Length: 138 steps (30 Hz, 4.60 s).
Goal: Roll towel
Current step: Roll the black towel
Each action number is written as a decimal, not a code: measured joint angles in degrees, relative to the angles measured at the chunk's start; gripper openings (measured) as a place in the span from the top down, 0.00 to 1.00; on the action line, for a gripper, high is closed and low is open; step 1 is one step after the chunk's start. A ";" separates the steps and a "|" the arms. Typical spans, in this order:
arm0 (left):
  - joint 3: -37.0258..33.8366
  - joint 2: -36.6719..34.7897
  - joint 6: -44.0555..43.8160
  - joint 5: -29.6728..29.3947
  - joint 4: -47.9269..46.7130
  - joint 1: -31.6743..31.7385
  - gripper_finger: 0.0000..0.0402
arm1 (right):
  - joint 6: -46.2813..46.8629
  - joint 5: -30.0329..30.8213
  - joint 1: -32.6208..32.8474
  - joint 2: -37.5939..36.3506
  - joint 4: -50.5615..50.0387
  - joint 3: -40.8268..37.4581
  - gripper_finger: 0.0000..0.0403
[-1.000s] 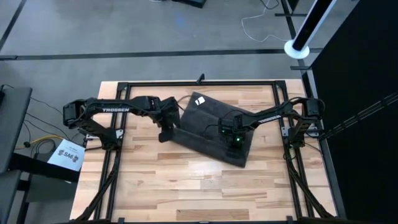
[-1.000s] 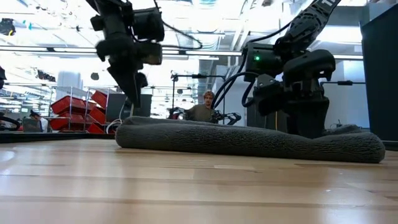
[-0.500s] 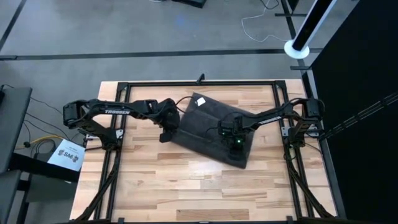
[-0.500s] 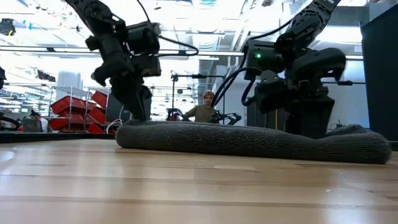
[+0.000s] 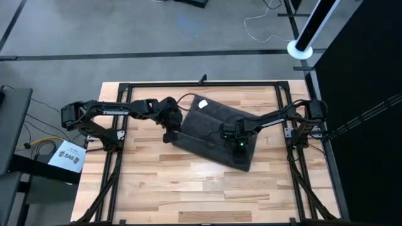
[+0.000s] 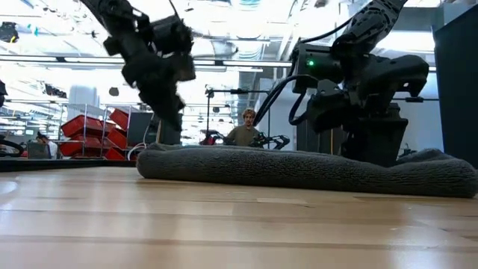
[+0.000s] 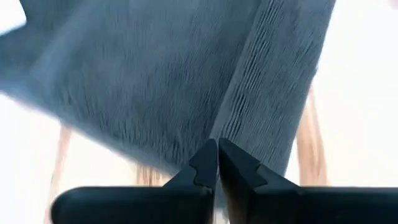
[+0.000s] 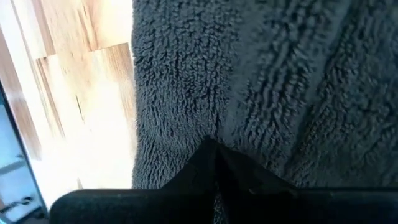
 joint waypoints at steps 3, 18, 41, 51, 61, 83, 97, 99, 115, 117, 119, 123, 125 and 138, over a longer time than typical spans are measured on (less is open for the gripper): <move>0.31 1.51 0.19 1.39 4.30 -0.23 1.00 | -1.53 0.63 0.50 0.09 0.60 0.57 1.00; 1.67 19.60 -1.93 1.93 10.75 0.29 1.00 | -1.71 2.25 2.92 -0.02 0.11 0.79 1.00; -1.56 12.92 -25.83 -0.10 5.30 -15.09 1.00 | -6.54 4.77 2.83 -0.98 -3.08 0.73 1.00; -1.54 2.83 -27.38 -0.80 2.77 -15.22 1.00 | -5.11 10.89 2.76 -9.53 -6.25 0.55 1.00; -1.41 3.20 -15.31 7.47 8.23 -15.24 1.00 | 14.63 4.28 4.76 -17.61 3.30 0.50 1.00; -1.35 6.75 -10.01 14.87 9.12 -15.35 1.00 | 5.90 50.44 30.13 10.20 0.56 23.42 0.37; -1.35 6.47 -6.32 14.87 0.02 -15.40 1.00 | 3.55 69.02 28.20 25.18 -10.74 32.75 0.38; -1.33 5.86 -4.50 14.89 -2.34 -15.52 1.00 | 5.30 68.67 27.41 25.24 -10.89 32.69 0.45; -1.35 -3.56 6.43 14.48 -7.28 -18.55 0.95 | 10.97 44.19 19.01 14.65 -11.46 32.17 0.95; -1.35 -3.59 6.08 13.28 -5.51 -19.66 0.89 | 10.94 40.72 16.97 13.02 -11.09 31.87 0.95; -1.35 -3.59 5.82 10.58 -3.66 -20.88 0.83 | 10.94 37.09 14.93 11.16 -9.83 30.89 0.95; -1.67 -3.55 4.35 1.79 1.53 -23.07 0.69 | 10.70 30.63 11.47 9.48 -9.55 29.13 0.95; -1.72 -3.55 2.88 -1.37 3.57 -23.70 0.62 | 9.81 29.09 10.29 9.62 -9.97 29.05 0.95; -1.72 2.46 -3.42 -9.46 11.65 -26.39 0.34 | 8.56 25.69 8.25 9.51 -6.48 29.16 0.95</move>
